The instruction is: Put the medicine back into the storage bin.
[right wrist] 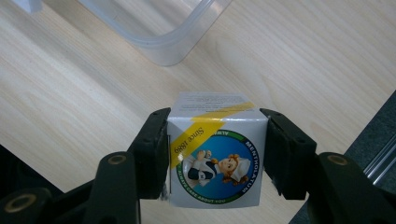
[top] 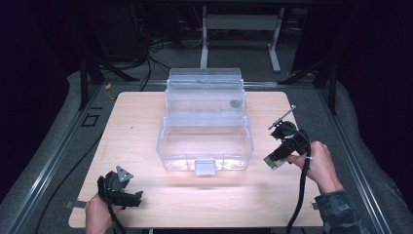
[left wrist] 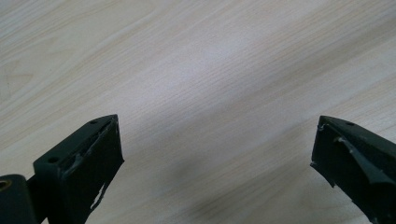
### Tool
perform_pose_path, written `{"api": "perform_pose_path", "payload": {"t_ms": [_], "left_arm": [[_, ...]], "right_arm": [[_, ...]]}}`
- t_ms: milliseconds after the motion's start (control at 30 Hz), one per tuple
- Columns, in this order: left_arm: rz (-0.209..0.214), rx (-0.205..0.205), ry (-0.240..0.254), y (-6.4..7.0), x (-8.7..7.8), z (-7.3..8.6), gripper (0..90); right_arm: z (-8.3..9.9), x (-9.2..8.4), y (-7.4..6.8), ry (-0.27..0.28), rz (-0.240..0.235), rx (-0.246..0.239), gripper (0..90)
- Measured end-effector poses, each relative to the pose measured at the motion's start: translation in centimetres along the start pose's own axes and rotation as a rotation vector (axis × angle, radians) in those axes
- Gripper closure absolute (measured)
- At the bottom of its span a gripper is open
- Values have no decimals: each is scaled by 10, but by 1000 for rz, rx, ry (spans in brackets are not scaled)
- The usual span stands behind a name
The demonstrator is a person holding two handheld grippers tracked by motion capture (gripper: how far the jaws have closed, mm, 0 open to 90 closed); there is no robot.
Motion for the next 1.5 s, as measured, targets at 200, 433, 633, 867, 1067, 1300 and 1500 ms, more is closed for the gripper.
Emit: {"api": "perform_pose_path", "payload": {"t_ms": [200, 433, 633, 867, 1067, 1300, 1500], "left_arm": [[1, 2, 4, 0, -1, 0, 21], [1, 2, 7, 0, -1, 0, 23], [4, 0, 7, 0, -1, 0, 33], [6, 1, 5, 0, -1, 0, 33], [15, -1, 6, 1, 0, 0, 42], [11, 10, 18, 1, -1, -1, 49], [12, 16, 9, 1, 0, -1, 49]], "right_arm": [[-6, -8, 4, -6, 35, -11, 463], [-17, -19, 4, 2, 36, -31, 463], [-25, -25, 5, -2, 39, -46, 463], [-34, -31, 4, 10, 22, -48, 463], [-42, -38, 7, 15, 45, -59, 463], [-51, -44, 4, 23, 52, -71, 463], [-58, -46, 0, 39, 26, -69, 463]]}}
Point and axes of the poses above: each handheld gripper's, and its own axes: x roughly forward along the jaws, z roughly out of its underside, y roughly to its right, the point moved 7 cm from there along x, roughly forward along the jaws, and after that the axes turned 13 degrees about z, right-handed, at the moved point
